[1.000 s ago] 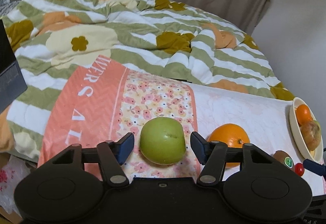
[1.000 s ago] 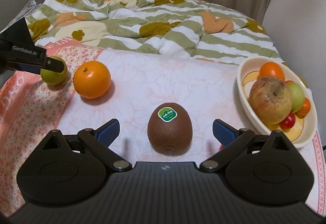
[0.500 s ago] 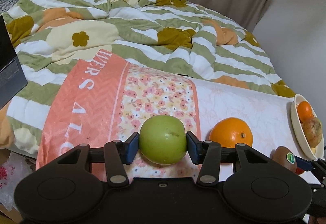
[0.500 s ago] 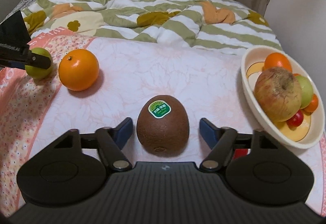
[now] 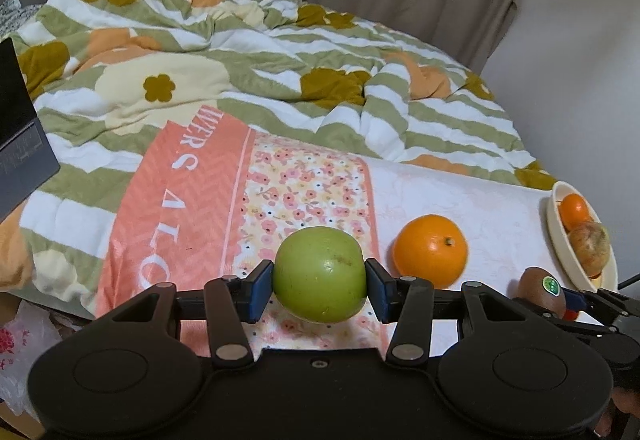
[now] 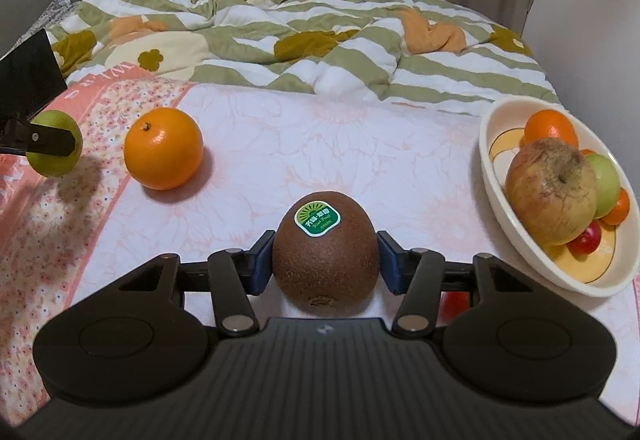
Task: Organize fruits
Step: 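Carry the small green apple and kiwi in both tools to the bowl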
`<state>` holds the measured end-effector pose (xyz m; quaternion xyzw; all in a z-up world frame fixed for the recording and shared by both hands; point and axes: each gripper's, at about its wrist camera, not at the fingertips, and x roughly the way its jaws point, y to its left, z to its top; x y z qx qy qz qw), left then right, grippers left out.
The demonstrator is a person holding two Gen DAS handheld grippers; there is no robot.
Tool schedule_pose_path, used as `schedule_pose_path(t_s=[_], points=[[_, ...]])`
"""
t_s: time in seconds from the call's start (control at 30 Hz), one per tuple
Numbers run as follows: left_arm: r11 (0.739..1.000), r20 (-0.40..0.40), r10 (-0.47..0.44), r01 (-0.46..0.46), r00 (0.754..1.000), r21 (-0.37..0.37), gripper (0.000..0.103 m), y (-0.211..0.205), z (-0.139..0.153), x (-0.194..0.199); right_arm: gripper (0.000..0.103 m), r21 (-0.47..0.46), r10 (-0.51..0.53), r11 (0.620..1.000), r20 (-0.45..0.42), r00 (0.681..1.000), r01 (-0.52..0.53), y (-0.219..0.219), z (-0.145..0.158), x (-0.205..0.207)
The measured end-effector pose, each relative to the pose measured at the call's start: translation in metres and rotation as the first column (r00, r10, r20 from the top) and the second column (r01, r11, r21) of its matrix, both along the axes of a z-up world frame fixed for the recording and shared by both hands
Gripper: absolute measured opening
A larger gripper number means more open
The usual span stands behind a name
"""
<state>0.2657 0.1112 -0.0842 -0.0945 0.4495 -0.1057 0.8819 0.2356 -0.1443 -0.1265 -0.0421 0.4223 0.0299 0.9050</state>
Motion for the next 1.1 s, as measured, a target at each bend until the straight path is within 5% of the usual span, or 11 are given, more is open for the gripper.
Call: schedule_pose_path(t_s=[0.63, 1.1], points=[[0.998, 0.141, -0.045, 0.05, 0.989, -0.03, 0.053, -0.018, 0.062, -0.064, 0.068, 0.037, -0.035, 0.999, 0.104, 0.994, 0.031, -0.013, 0.081, -0.06], [0.999, 0.224, 0.027, -0.021, 0.974, -0.028, 0.053, -0.106, 0.101, -0.108, 0.068, 0.099, -0.014, 0.995, 0.133, 0.991, 0.001, -0.118, 0.123, -0.095]])
